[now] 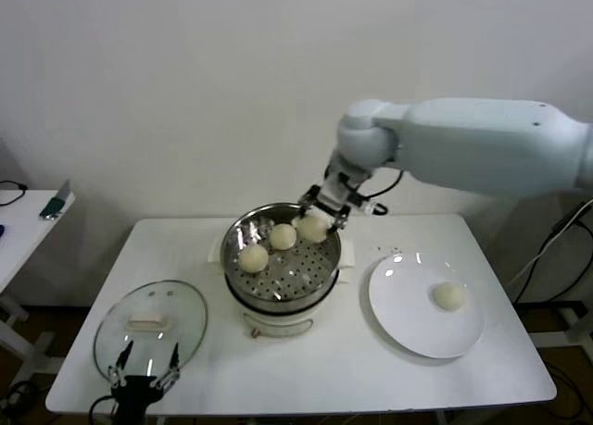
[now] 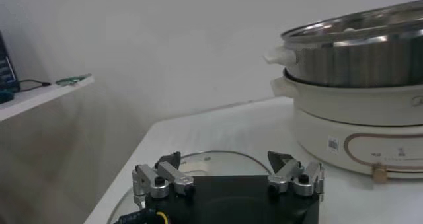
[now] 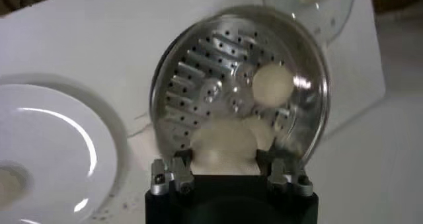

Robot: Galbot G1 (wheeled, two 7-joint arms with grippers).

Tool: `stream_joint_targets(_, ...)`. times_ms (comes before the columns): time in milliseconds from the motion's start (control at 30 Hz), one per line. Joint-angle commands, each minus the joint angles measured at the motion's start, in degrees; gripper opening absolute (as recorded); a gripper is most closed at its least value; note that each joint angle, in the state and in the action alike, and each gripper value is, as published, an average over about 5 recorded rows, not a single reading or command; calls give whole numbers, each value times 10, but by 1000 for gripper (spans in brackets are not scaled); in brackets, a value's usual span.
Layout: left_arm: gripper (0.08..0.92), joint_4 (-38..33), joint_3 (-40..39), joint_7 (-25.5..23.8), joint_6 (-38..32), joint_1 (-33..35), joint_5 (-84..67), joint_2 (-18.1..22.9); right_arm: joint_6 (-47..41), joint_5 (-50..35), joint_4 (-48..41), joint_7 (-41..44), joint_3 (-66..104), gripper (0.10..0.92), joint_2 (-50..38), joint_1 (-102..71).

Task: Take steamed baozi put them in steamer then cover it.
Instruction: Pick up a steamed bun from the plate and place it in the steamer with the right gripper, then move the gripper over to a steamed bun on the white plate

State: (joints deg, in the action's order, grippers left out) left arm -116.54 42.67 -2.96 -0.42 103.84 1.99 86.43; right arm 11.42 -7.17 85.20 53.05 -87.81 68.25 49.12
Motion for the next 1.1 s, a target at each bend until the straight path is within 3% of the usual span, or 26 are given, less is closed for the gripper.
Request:
stream_joint_targets(33,823,-1,2,0,-1,2,-2,1,56,96,-14,-41,-1,653,102,-70)
stream_joint_targets(633,823,-1,3,2,-1,4,1,3,56,136,-57,-52,-10,654,106,-149)
stream_joint_targets(733,823,-3,4,2,0,4,1,3,60,130,-58,-52,-8,689,103,-143)
stream_joint_targets(900,823,-5,3,1,1,4,2,3,67,94,-60,-40,6,801,81,-103)
stream_joint_targets(1100,823,-5,1,1,-1,5,4,2,71,-18,-73,30,-6,822,12,-22)
